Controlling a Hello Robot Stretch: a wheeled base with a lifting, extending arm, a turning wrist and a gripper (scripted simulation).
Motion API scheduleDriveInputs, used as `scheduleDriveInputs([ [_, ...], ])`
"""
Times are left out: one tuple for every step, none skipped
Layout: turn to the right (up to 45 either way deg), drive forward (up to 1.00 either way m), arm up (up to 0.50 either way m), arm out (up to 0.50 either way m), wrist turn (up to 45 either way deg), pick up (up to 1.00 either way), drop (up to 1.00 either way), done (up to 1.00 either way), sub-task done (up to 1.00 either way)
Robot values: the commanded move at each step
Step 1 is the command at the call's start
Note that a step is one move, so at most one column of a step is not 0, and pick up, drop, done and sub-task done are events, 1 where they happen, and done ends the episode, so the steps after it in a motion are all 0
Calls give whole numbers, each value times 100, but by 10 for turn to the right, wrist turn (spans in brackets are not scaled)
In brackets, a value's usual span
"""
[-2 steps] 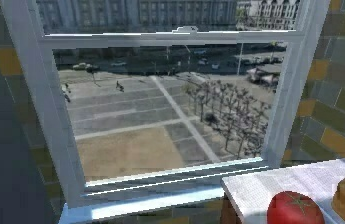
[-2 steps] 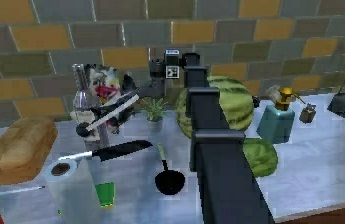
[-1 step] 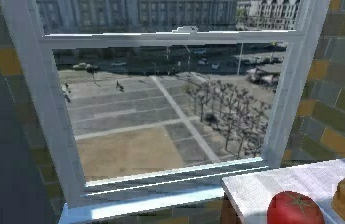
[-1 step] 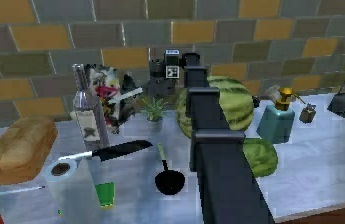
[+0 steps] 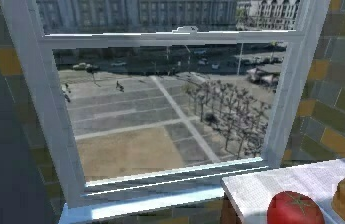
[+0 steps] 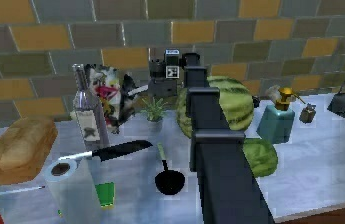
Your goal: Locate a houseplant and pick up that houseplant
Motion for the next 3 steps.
scheduleDriveInputs([
  [0, 0, -16, 0, 0, 0, 0, 0, 0],
  [0, 0, 0, 0, 0, 100, 0, 0, 0],
  [0, 0, 10, 0, 0, 0, 0, 0, 0],
])
